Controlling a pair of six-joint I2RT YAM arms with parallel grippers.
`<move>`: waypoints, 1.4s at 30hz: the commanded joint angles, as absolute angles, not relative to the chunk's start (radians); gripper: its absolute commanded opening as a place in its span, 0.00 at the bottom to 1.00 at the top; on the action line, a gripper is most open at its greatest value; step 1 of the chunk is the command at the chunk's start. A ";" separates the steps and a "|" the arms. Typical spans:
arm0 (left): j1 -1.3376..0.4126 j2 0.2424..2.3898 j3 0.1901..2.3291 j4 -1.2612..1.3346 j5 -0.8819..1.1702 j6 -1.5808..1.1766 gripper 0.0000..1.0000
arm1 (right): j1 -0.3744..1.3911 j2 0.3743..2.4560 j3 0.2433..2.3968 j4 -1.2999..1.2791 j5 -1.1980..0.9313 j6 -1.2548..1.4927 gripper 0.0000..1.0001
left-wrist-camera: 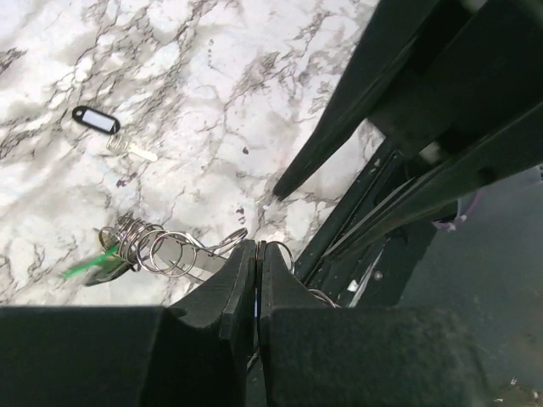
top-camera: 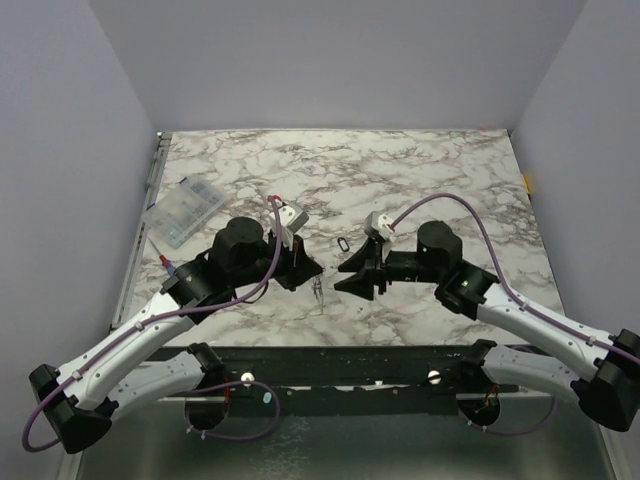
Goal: Put the keys on the keyring
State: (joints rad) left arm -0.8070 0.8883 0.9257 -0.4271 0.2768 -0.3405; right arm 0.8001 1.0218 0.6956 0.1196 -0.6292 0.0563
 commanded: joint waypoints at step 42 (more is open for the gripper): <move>-0.805 0.655 0.594 0.087 0.221 -0.368 0.00 | 0.807 1.160 0.659 0.579 -0.658 0.780 0.12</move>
